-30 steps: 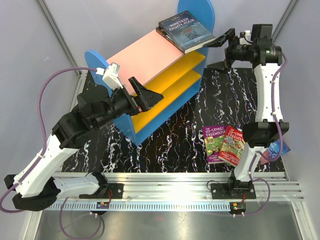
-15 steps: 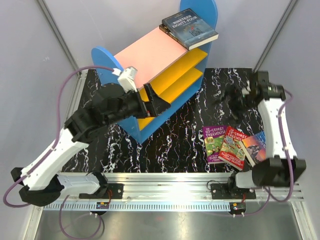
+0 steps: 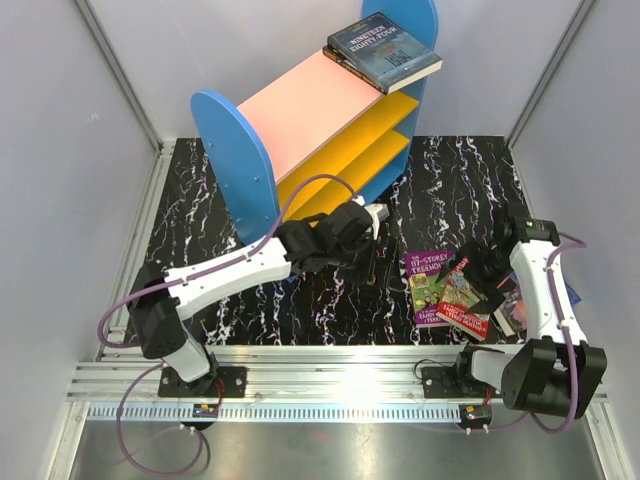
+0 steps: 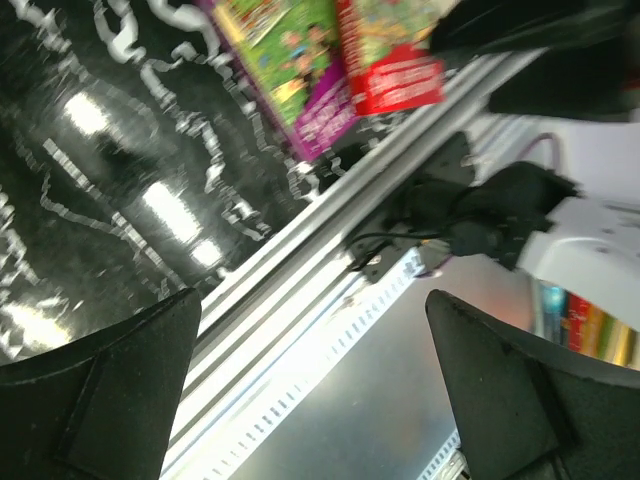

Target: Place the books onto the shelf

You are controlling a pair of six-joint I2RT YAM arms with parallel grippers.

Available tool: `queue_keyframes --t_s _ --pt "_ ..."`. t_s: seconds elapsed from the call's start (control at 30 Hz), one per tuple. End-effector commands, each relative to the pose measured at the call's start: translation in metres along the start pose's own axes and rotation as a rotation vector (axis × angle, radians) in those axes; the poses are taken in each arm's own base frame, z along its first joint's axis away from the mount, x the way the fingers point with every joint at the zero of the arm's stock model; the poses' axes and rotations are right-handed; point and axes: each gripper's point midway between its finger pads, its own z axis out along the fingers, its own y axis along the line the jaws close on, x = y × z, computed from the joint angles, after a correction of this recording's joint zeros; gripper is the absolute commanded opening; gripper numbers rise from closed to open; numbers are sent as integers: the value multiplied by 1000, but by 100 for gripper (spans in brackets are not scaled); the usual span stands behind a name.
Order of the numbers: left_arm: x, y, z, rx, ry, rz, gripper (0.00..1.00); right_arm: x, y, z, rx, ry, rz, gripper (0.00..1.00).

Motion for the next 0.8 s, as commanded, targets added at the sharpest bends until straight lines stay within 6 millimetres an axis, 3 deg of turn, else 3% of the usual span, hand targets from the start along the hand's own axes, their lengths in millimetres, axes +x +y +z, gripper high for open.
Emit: queue_keyframes --t_s 0.0,0.13,0.23,0.37,0.53,0.63,0.77 --pt "-27 -50 -32 204 -107 50 99 7 -26 20 119 26 -21 100" --pt "-23 -51 -27 222 -92 48 99 19 -23 39 159 67 -27 100" --pt "-25 -53 -32 229 -107 62 99 17 -11 56 212 75 -71 100" --pt "-24 -52 -38 228 -119 69 99 -17 1 69 316 61 -152 100" --pt "-23 -46 -56 221 -171 70 99 -75 -5 53 548 -79 -274 100" --pt "-21 -38 -62 208 -197 59 99 -81 -6 55 586 -58 -290 96" --pt "-20 -22 -75 207 -240 26 99 -69 -3 68 569 -11 -325 93"
